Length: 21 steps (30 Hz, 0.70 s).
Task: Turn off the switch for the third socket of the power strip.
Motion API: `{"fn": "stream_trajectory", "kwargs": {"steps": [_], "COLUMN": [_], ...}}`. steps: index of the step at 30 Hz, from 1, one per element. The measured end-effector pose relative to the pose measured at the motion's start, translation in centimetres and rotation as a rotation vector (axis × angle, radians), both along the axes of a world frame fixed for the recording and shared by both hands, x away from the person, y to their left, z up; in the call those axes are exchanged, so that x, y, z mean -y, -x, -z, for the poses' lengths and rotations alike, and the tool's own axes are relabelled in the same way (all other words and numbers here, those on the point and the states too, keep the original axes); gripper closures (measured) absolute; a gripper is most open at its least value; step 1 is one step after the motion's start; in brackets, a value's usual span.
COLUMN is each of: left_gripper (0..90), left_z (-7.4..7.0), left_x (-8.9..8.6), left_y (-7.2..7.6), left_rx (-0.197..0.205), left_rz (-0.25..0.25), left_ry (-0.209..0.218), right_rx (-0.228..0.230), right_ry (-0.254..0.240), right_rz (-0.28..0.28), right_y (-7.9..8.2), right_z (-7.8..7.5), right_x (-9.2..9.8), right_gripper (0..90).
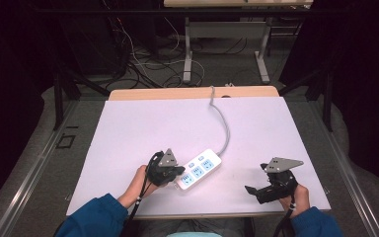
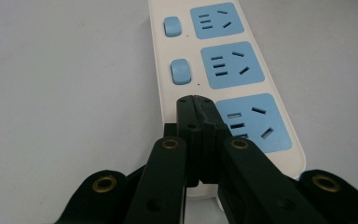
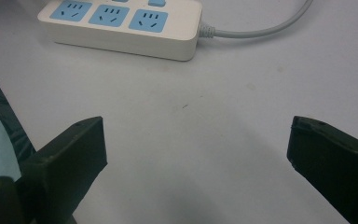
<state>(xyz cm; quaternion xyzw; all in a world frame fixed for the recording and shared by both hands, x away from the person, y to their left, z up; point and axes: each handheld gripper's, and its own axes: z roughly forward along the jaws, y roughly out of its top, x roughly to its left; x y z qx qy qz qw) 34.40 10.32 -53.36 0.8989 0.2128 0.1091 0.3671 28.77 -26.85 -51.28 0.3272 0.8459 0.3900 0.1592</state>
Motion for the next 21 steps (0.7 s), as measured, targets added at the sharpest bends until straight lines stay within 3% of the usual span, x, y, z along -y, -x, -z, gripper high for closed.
{"fn": "stream_trajectory", "kwargs": {"steps": [21], "left_gripper": [90.0], "left_z": [0.08], "left_x": [-0.01], "left_y": [0.03], "left_rx": [-0.005], "left_rz": [0.000], "left_ry": [-0.002], "right_rx": [-0.010], "right_ry": [0.006], "right_rz": [0.000], "right_y": [0.04], "right_z": [-0.07], "right_x": [0.03], "right_gripper": [4.3]}}
